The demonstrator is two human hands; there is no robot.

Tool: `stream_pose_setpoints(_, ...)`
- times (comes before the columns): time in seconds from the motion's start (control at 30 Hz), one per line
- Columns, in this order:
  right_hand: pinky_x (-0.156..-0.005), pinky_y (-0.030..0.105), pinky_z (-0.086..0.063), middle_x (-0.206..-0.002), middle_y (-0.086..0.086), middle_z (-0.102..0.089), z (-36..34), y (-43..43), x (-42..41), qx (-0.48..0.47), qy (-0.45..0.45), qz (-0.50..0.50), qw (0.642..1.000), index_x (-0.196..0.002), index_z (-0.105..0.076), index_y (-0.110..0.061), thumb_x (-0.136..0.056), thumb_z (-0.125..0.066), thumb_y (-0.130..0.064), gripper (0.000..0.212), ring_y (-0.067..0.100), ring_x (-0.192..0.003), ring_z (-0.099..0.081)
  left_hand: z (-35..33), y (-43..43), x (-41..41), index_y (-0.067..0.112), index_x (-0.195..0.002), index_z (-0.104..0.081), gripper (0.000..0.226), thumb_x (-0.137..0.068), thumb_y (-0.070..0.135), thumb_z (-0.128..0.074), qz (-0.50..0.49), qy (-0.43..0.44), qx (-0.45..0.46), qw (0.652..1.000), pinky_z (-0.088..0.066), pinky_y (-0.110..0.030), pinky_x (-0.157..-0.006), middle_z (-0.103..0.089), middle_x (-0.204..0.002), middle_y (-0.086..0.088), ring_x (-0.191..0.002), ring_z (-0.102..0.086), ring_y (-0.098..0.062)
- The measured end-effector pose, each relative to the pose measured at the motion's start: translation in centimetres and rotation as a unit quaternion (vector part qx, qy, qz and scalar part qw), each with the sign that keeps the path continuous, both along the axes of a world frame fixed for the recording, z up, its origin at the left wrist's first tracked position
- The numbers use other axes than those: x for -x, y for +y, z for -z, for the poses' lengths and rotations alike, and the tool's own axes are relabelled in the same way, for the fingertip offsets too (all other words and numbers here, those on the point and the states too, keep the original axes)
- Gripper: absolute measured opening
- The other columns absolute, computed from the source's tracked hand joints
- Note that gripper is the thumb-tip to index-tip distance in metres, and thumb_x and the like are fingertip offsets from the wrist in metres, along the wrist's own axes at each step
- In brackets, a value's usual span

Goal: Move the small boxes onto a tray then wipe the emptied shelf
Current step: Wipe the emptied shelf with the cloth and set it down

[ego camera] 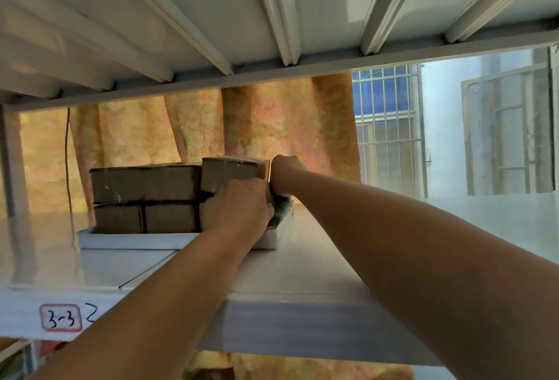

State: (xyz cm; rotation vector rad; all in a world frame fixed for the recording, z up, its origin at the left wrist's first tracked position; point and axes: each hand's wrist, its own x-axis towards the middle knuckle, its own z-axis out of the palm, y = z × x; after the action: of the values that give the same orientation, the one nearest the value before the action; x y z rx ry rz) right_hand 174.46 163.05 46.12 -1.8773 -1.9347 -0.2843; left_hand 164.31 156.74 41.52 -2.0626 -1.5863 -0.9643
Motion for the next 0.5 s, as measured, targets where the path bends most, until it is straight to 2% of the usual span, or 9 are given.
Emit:
stream_pose_setpoints(0.17, -0.043, 0.021, -0.026, -0.064, 0.003, -0.035, 1.3, 0.0, -0.5, 0.000, -0.081, 0.003, 0.997, -0.059, -0.034, -0.012, -0.092, -0.045, -0.008, 0.035, 0.013, -0.052, -0.035, 0.0, 0.1, -0.1, 0.024, -0.112, -0.063, 0.025, -0.089, 0.024, -0.052, -0.019, 0.052, 0.033, 0.998, -0.042, -0.032, -0.062, -0.066, -0.104, -0.005, -0.089, -0.060, -0.024)
stream_pose_setpoints(0.3, -0.045, 0.021, -0.026, -0.063, 0.002, -0.033, 1.5, -0.1, -0.6, 0.027, -0.071, -0.010, 0.997, -0.057, -0.036, -0.010, -0.095, -0.039, -0.012, 0.039, 0.013, -0.053, -0.030, 0.0, 0.2, 0.0, 0.022, -0.113, -0.063, 0.027, -0.089, 0.020, -0.051, -0.014, 0.061, 0.052, 0.997, -0.042, -0.032, -0.062, -0.064, -0.106, -0.007, -0.086, -0.057, -0.024)
stream_pose_setpoints(0.4, -0.045, 0.021, -0.025, -0.062, 0.002, -0.034, 1.4, -0.1, -0.9, 0.043, -0.082, -0.017, 0.996, -0.057, -0.038, -0.011, -0.094, -0.043, -0.017, 0.037, 0.013, -0.052, -0.028, 0.2, 0.3, 0.0, 0.020, -0.113, -0.061, 0.027, -0.089, 0.019, -0.050, -0.010, 0.057, 0.053, 0.997, -0.043, -0.033, -0.064, -0.064, -0.107, -0.008, -0.090, -0.059, -0.027)
stream_pose_setpoints(0.47, -0.050, 0.021, -0.029, -0.063, 0.002, -0.040, 1.3, -0.4, -1.0, 0.030, -0.056, -0.024, 0.998, -0.060, -0.045, -0.010, -0.091, -0.048, -0.022, 0.033, 0.014, -0.055, -0.036, 0.2, 0.2, 0.1, 0.019, -0.114, -0.061, 0.027, -0.090, 0.019, -0.048, -0.001, 0.045, 0.058, 0.997, -0.042, -0.033, -0.064, -0.063, -0.107, -0.009, -0.090, -0.058, -0.027)
stream_pose_setpoints(0.5, -0.055, 0.023, -0.033, -0.067, 0.004, -0.048, 1.2, -0.6, -1.0, 0.028, -0.054, -0.028, 0.998, -0.068, -0.055, -0.007, -0.090, -0.051, -0.024, 0.028, 0.017, -0.062, -0.045, 0.2, 0.2, 0.1, 0.019, -0.114, -0.060, 0.028, -0.090, 0.020, -0.048, 0.003, 0.040, 0.066, 0.997, -0.042, -0.032, -0.064, -0.063, -0.107, -0.009, -0.088, -0.057, -0.026)
